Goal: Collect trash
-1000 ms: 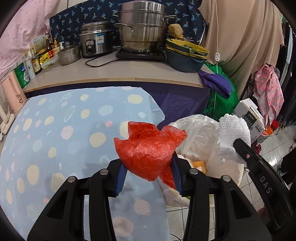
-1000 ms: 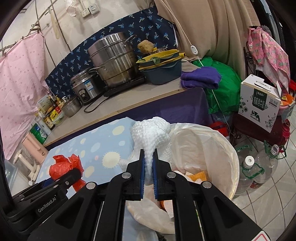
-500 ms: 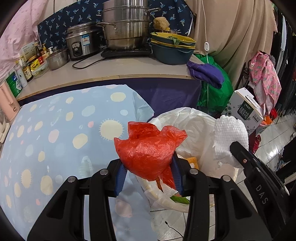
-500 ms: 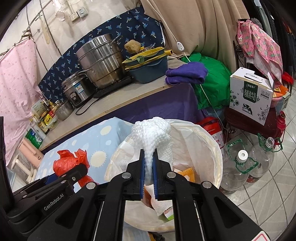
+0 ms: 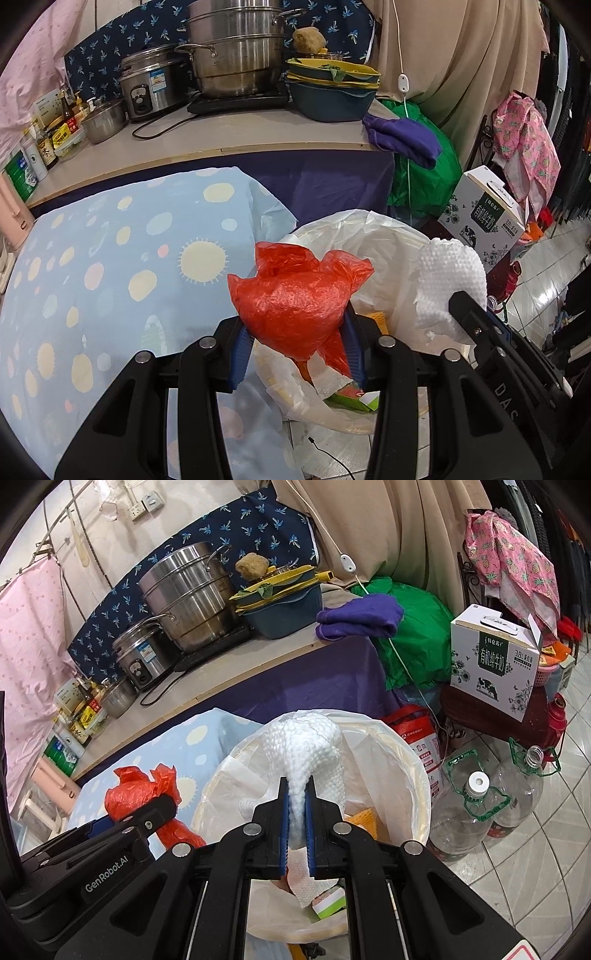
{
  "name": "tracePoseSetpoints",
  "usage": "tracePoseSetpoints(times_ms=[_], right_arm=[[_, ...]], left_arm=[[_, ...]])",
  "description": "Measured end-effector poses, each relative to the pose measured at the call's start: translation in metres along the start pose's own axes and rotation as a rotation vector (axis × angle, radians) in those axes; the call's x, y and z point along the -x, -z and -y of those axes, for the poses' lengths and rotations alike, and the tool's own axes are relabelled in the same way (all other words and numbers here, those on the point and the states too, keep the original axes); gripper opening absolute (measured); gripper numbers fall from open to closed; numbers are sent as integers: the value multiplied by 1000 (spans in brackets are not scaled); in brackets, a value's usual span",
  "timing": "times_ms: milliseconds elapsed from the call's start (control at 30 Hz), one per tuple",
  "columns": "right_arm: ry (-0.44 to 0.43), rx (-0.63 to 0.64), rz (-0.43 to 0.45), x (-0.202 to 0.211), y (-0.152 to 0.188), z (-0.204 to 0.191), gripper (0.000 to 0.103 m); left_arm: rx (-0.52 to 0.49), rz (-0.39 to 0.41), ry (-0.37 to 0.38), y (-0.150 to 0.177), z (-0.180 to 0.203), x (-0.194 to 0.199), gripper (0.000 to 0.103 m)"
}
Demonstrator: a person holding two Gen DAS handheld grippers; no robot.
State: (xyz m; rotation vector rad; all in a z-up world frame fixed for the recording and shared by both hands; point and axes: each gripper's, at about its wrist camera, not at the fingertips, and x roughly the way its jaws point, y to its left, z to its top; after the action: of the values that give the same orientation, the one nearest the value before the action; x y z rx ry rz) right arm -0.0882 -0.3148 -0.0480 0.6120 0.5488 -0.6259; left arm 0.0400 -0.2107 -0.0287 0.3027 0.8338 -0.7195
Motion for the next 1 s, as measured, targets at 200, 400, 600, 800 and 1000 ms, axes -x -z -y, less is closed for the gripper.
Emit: tracePoseSetpoints(times_ms=[200,400,600,800,1000], right_arm=[[8,-15,5,-1,-2,3,13],[13,-19,21,0,-3,3,26],[15,-26,39,4,-5,3,35],[22,-34,52,8,-7,5,41],[23,-34,58,11,-7,5,43]], left_arm=[[-2,-3,2,-3,3,-3,41],[5,-6,4,-5,7,-6,43],[31,9,-15,-7,2,-5,64],[42,21,-19,-8,-3,-2,71],[44,26,-16,-9,-5,1,72]])
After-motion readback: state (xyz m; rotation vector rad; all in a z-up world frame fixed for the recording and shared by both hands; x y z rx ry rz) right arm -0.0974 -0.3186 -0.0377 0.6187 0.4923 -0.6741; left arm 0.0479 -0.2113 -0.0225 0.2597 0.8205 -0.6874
